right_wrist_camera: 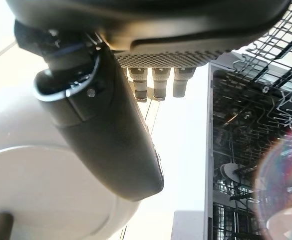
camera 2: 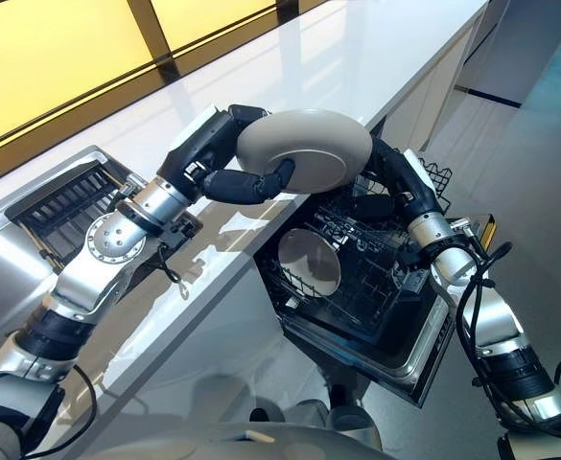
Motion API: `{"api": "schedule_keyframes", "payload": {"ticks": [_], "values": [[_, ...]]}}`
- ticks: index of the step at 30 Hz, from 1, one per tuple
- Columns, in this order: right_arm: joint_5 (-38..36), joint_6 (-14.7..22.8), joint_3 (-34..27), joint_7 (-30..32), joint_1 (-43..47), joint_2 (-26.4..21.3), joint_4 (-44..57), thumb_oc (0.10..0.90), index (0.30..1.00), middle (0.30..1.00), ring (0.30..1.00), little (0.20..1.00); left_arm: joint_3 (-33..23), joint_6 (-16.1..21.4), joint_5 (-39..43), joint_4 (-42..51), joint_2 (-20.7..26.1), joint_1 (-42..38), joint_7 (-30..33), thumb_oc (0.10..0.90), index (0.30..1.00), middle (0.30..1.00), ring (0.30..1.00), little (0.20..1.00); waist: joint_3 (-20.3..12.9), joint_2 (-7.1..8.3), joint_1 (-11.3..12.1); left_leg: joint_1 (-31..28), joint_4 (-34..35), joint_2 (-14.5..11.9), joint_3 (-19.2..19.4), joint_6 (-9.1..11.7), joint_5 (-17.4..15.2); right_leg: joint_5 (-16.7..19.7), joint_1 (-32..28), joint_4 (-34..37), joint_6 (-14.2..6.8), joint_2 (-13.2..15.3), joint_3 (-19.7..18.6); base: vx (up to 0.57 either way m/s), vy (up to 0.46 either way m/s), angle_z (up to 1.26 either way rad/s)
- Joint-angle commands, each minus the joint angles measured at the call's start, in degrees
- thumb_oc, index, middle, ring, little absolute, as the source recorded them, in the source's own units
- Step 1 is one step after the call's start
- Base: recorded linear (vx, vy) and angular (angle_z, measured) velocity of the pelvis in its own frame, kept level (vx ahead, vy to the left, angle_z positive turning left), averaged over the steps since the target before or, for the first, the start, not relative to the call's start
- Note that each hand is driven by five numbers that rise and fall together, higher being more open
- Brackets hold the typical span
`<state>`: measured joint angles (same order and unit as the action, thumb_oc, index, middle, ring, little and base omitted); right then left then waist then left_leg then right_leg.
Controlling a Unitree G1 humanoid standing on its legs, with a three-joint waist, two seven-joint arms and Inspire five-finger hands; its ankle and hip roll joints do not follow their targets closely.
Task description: Pick up plates and place into dishwasher.
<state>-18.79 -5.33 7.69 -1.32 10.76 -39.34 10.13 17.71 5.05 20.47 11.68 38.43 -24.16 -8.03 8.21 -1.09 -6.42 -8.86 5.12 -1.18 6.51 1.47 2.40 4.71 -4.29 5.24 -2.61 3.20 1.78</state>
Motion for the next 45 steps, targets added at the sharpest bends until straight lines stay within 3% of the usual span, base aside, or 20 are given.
{"api": "schedule_keyframes", "payload": {"ticks": [1, 10, 15, 21, 31, 34, 35, 36, 37, 38, 45], "values": [[-5.9, 7.7, 0.0, -1.7, 13.1, 2.0, 5.9, 0.8, 0.9, 0.9, 0.9, 0.9, 3.6, 4.0, 0.8, -3.7, -2.1, -8.8, 0.8, 0.1, 0.3, 0.3, 0.3, 0.2, -4.2, 2.12, -0.4, -0.1, -0.1, 1.1, 0.2, -1.0, -2.1, 0.0, -2.0, -0.2, -2.6, -1.6, 0.9, 0.01, -0.016, -0.08], [-10.2, 8.0, -0.9, -4.9, 13.6, 2.4, 4.9, 0.8, 0.9, 0.9, 0.9, 0.9, 3.7, 7.1, -1.7, -12.9, -3.0, -7.9, 2.0, 0.1, 0.3, 0.3, 0.3, 0.2, -4.7, 2.36, -0.8, -0.2, -0.1, 0.8, 0.7, -1.0, -2.0, -0.1, -2.0, -0.2, -2.4, -1.7, 0.7, 0.01, -0.009, -0.08], [-16.8, 6.7, -2.5, -9.9, 13.0, 1.9, 4.7, 0.8, 0.9, 0.9, 0.9, 0.9, 2.8, 10.7, -3.6, -17.8, -1.8, -7.2, 0.0, 0.1, 0.3, 0.3, 0.3, 0.2, -5.0, 2.51, -1.1, -0.3, -0.1, 0.6, 1.2, -0.9, -2.1, -0.1, -2.0, -0.2, -2.4, -1.7, 0.5, 0.01, -0.001, 0.0], [-19.8, 7.1, -4.6, -12.2, 11.8, 1.4, 3.6, 0.8, 0.9, 0.9, 0.9, 0.9, 1.6, 12.1, -2.1, -19.7, -0.6, -6.8, -1.3, 0.1, 0.3, 0.3, 0.3, 0.2, -5.0, 2.49, -1.4, -0.5, -0.1, 0.5, 1.4, -0.8, -2.1, -0.1, -2.2, -0.2, -2.4, -1.7, 0.2, 0.02, 0.005, -0.04], [-17.4, 3.0, -3.8, -16.4, 11.0, 1.2, 2.4, 0.8, 0.9, 0.9, 0.9, 0.9, 0.6, 14.1, -3.7, -17.9, -0.8, -7.1, 0.1, 0.1, 0.3, 0.3, 0.3, 0.2, -5.1, 2.62, -1.1, -0.5, -0.1, 0.7, 0.5, -1.0, -2.0, -0.2, -2.4, -0.2, -2.2, -1.6, 0.4, 0.0, 0.001, -0.01], [-16.3, 2.1, -3.2, -17.5, 11.2, 0.5, 1.3, 0.578, 0.709, 0.709, 0.709, 0.678, 0.1, 15.0, -3.3, -17.4, 0.0, -7.5, 0.6, 0.1, 0.3, 0.3, 0.3, 0.2, -5.0, 2.79, -1.0, -0.4, -0.1, 0.8, 0.1, -1.0, -2.0, -0.3, -2.5, -0.2, -2.1, -1.6, 0.5, 0.0, 0.0, 0.0], [-15.5, 1.7, -3.0, -17.6, 11.3, 0.2, 1.2, 0.355, 0.519, 0.519, 0.519, 0.455, 0.0, 15.1, -3.2, -17.1, 0.3, -7.6, 0.8, 0.1, 0.3, 0.3, 0.3, 0.2, -5.0, 2.8, -1.0, -0.4, -0.1, 0.9, 0.0, -0.9, -2.0, -0.2, -2.5, -0.2, -2.1, -1.6, 0.5, 0.0, 0.0, 0.0], [-14.6, 1.1, -2.8, -17.9, 11.4, 0.0, 1.0, 0.355, 0.519, 0.519, 0.519, 0.455, -0.2, 15.4, -3.1, -17.0, 0.4, -7.7, 0.9, 0.1, 0.3, 0.3, 0.3, 0.2, -5.0, 2.8, -0.9, -0.5, -0.1, 0.9, -0.1, -0.9, -2.0, -0.2, -2.5, -0.2, -2.1, -1.7, 0.5, 0.0, 0.0, 0.0], [-13.5, 0.5, -2.4, -18.3, 11.5, -0.4, 0.8, 0.174, 0.364, 0.364, 0.364, 0.274, -0.3, 15.3, -2.9, -16.4, 0.6, -7.8, 1.2, 0.1, 0.3, 0.3, 0.3, 0.2, -5.0, 2.81, -0.9, -0.4, -0.1, 0.9, -0.2, -0.9, -2.0, -0.2, -2.5, -0.2, -2.1, -1.7, 0.5, 0.0, 0.0, 0.0], [-12.2, 0.3, -2.2, -18.5, 11.4, -0.7, 0.7, 0.1, 0.3, 0.3, 0.3, 0.2, -0.5, 15.2, -2.9, -16.0, 0.7, -7.8, 1.3, 0.1, 0.3, 0.3, 0.3, 0.2, -5.0, 2.82, -0.8, -0.4, -0.1, 0.9, -0.3, -0.9, -2.0, -0.2, -2.5, -0.2, -2.1, -1.7, 0.5, 0.0, 0.0, 0.0], [-3.3, -0.3, -0.8, -18.5, 12.1, -3.3, -0.6, 0.1, 0.3, 0.3, 0.3, 0.2, -0.8, 14.2, -3.1, -13.8, 1.5, -8.1, 1.6, 0.1, 0.3, 0.3, 0.3, 0.2, -5.0, 2.92, -0.5, -0.1, -0.1, 1.1, -1.0, -0.8, -1.7, -0.2, -2.5, -0.2, -2.0, -1.7, 0.8, 0.0, 0.0, 0.0]]}}
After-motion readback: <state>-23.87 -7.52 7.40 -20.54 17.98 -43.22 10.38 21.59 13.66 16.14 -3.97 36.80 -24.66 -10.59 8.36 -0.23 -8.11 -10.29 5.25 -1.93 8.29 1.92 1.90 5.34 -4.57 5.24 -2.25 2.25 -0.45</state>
